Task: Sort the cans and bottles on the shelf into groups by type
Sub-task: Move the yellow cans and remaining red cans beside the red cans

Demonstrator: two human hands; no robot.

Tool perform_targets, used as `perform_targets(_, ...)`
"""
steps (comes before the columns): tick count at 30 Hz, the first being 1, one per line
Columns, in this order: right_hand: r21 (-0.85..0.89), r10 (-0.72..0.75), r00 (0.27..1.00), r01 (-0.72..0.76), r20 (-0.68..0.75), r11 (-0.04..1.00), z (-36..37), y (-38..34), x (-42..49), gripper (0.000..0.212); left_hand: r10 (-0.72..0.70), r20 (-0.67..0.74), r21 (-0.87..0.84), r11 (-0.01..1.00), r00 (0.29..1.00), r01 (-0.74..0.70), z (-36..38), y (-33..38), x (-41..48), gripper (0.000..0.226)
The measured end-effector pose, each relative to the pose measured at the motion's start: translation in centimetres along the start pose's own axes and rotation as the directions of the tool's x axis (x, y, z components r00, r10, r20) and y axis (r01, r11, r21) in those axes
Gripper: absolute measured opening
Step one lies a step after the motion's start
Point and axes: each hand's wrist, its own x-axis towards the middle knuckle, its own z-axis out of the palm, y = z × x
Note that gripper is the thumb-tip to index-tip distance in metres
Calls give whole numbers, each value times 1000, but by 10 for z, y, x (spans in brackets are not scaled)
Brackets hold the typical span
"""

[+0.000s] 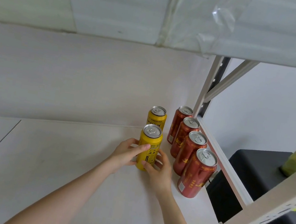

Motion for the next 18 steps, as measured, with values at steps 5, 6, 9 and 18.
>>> perform_targets(5, -2, -31, 996, 31, -86, 1000, -13, 3, 4, 58, -2, 7, 1, 1000, 1000, 2, 18, 2, 11, 81)
perform_targets(6, -2, -28, 995, 28, -91, 1000, -14, 4, 5, 58, -2, 12, -10, 1000, 1000, 2, 21, 3, 13, 79)
perform_targets(9, -2, -18, 995, 18, -94, 1000, -16, 7, 11, 59, 8, 19, -32, 999, 1000, -7, 26, 4, 17, 75)
perform_targets(18, -17, -40, 995, 38, -86, 999, -12, 4, 27, 60, 18, -3, -33, 999, 1000, -18, 25, 6, 31, 74)
